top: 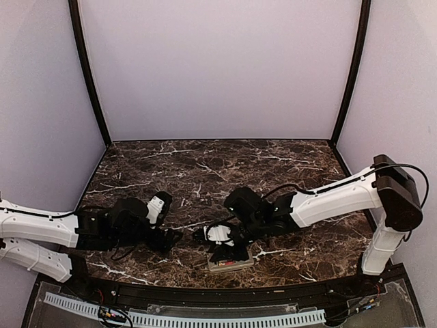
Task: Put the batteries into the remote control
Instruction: Load the battery cover onto the remote control without the battery cover.
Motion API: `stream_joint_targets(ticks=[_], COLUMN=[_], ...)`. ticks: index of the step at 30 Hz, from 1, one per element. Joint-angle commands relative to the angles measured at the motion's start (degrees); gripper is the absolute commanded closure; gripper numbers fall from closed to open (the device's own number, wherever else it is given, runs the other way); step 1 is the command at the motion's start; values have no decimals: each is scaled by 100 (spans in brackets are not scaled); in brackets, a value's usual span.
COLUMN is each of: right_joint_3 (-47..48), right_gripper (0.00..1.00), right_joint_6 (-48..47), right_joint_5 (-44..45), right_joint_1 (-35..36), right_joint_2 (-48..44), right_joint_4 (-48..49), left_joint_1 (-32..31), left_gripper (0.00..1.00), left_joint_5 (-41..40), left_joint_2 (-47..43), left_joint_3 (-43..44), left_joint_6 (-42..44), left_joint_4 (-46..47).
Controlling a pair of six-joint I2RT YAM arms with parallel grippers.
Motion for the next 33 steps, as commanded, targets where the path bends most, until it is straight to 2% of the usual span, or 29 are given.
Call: stream_joint_targets(ticks=[1, 33], right_joint_3=[-360, -523], right_gripper=[95, 95], right_joint_6=[-27, 139], right_joint_5=[120, 454], right_joint_1=[-42, 21], right_joint_2=[127, -33], right_joint_4=[482, -14], left_joint_1=[14, 15], left_gripper=[16, 16], left_joint_5=[-97, 90], left_joint_2=[198, 696], left_joint_3=[121, 314], left_joint_6=[154, 358], left_joint_4=[136, 247])
